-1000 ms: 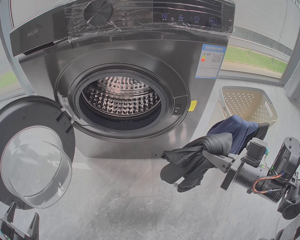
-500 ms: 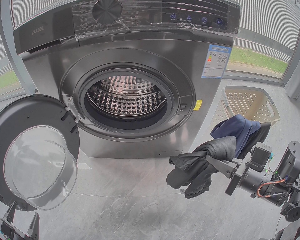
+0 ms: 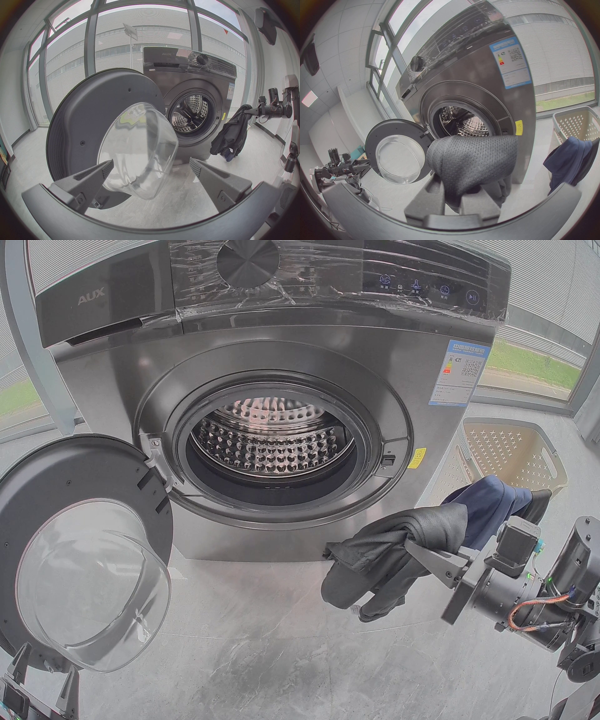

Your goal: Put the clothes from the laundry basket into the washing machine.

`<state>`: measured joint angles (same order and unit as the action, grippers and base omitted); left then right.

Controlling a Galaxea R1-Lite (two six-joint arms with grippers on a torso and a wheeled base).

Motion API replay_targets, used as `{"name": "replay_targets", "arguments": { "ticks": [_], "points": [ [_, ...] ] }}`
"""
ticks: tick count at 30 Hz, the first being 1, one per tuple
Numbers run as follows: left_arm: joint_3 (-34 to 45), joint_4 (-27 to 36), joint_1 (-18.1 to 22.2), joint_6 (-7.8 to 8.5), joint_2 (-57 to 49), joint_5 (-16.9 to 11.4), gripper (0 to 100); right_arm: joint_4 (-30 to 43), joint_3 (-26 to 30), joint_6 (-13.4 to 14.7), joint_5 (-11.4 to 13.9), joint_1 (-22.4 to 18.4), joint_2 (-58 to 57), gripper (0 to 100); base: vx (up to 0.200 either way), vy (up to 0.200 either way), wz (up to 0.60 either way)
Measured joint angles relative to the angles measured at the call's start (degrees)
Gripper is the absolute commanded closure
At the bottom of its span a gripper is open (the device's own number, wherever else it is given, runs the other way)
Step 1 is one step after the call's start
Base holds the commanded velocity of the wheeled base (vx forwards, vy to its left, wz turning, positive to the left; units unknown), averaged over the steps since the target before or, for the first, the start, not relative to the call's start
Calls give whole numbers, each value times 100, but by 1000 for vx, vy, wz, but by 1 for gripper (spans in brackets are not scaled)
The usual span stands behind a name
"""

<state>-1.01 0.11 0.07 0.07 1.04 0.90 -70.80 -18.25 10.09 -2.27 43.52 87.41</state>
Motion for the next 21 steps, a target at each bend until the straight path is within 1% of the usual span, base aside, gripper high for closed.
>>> {"name": "replay_targets", "arguments": {
  "ticks": [3,5,8,11,14,15,17,19,21],
  "points": [
    [0,0,4,90,-2,-24,0,0,-206,5,-9,66,160,100,0,0,0],
    [0,10,4,121,0,-52,0,-9,-391,22,-16,144,305,100,0,0,0],
    [0,22,-2,116,0,-83,0,-101,-622,46,-20,291,514,100,0,0,0],
    [0,-29,-7,118,0,-98,0,-378,-779,55,-24,355,730,100,0,0,0],
    [-91,-68,9,112,0,-177,0,-449,-862,52,-27,377,895,100,0,0,0],
    [-201,-89,17,112,6,-245,0,-466,-884,55,-27,380,939,100,0,0,0],
    [-516,-93,26,115,76,-514,0,-494,-923,55,-27,394,1011,100,0,0,0],
    [-887,-128,37,107,240,-924,0,-512,-973,61,-29,394,1072,100,0,0,0],
    [-1169,-141,41,88,489,-1258,0,-525,-1025,94,-27,397,1126,100,0,0,0]
  ]
}}
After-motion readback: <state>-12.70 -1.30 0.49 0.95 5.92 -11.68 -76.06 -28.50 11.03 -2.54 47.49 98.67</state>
